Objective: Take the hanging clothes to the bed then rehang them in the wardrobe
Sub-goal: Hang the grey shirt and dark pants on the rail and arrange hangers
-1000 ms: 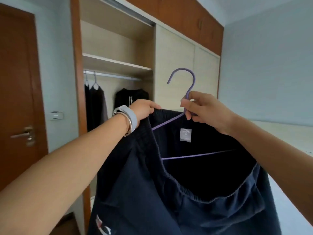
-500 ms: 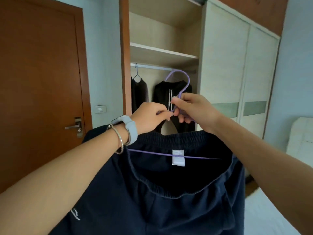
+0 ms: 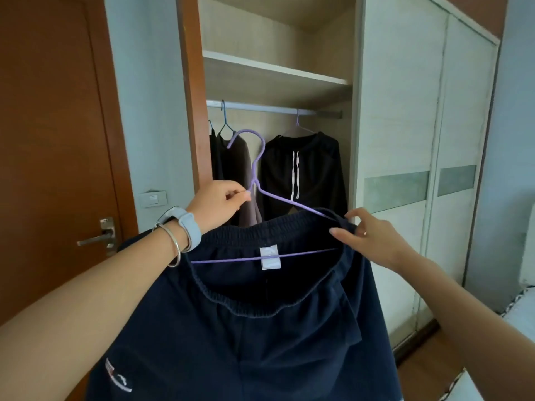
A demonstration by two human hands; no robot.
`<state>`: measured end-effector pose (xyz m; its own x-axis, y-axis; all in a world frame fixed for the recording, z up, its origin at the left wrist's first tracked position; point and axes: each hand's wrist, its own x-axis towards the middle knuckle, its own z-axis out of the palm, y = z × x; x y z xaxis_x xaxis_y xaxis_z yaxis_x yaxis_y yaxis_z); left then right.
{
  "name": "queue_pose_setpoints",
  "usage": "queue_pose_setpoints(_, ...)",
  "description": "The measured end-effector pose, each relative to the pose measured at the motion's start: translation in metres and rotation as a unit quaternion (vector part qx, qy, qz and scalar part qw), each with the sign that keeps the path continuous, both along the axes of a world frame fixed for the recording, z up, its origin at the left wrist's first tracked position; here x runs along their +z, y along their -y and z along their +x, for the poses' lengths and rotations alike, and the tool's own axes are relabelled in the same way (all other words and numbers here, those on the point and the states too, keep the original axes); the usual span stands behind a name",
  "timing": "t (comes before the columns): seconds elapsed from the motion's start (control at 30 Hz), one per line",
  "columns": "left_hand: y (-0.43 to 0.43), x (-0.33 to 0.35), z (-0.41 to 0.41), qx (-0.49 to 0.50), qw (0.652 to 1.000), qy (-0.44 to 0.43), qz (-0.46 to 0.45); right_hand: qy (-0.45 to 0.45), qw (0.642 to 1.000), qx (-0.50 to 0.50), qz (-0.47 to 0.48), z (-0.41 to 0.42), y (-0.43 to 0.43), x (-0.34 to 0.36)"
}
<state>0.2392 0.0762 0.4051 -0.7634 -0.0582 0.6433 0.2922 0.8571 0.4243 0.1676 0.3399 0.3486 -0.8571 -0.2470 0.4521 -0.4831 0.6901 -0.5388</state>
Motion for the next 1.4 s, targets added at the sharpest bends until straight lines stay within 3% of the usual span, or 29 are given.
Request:
queue_pose_setpoints(0.07,0.01,-0.003,-0.028,-0.021,1.0,-0.001,0.016,-0.002,1.0,-0.011,-0.008,-0.023,0.014,-0.006)
queue_pose_setpoints(0.2,0.025,-0.013,-0.082,-0.055,0.998,0.007,-0.022,0.011,0.989,-0.068,-0.132,-0.068,0.03,0.001)
queue_pose_setpoints(0.37,0.037,-0.015,-0.125,-0.169,0.984,0.005,-0.061,0.021,0.964,-0.141,-0.226,-0.108,0.033,0.029)
queue_pose_setpoints(0.53,0.035,-0.014,-0.164,-0.279,0.956,0.014,-0.089,-0.051,0.938,-0.226,-0.258,-0.137,0.036,0.058)
queue_pose_setpoints(0.67,0.033,-0.006,-0.198,-0.313,0.948,-0.009,-0.052,-0.039,0.94,-0.281,-0.191,-0.153,0.034,0.054)
queue_pose_setpoints(0.77,0.031,-0.005,-0.231,-0.299,0.954,-0.018,-0.013,0.012,0.959,-0.251,-0.134,-0.163,0.034,0.044)
queue_pose_setpoints(0.9,0.027,-0.017,-0.277,-0.285,0.958,0.002,0.019,0.005,0.976,-0.206,-0.065,-0.172,0.033,0.027)
queue_pose_setpoints(1.1,0.005,-0.031,-0.341,-0.3,0.951,0.033,0.066,-0.071,0.969,-0.228,0.06,-0.214,0.024,0.012)
queue_pose_setpoints(1.2,-0.008,-0.036,-0.384,-0.292,0.954,0.031,0.064,-0.112,0.961,-0.241,0.079,-0.248,0.015,0.007)
queue_pose_setpoints(1.4,-0.029,-0.035,-0.495,-0.266,0.959,0.02,0.097,-0.046,0.986,-0.084,0.135,-0.349,-0.014,0.026)
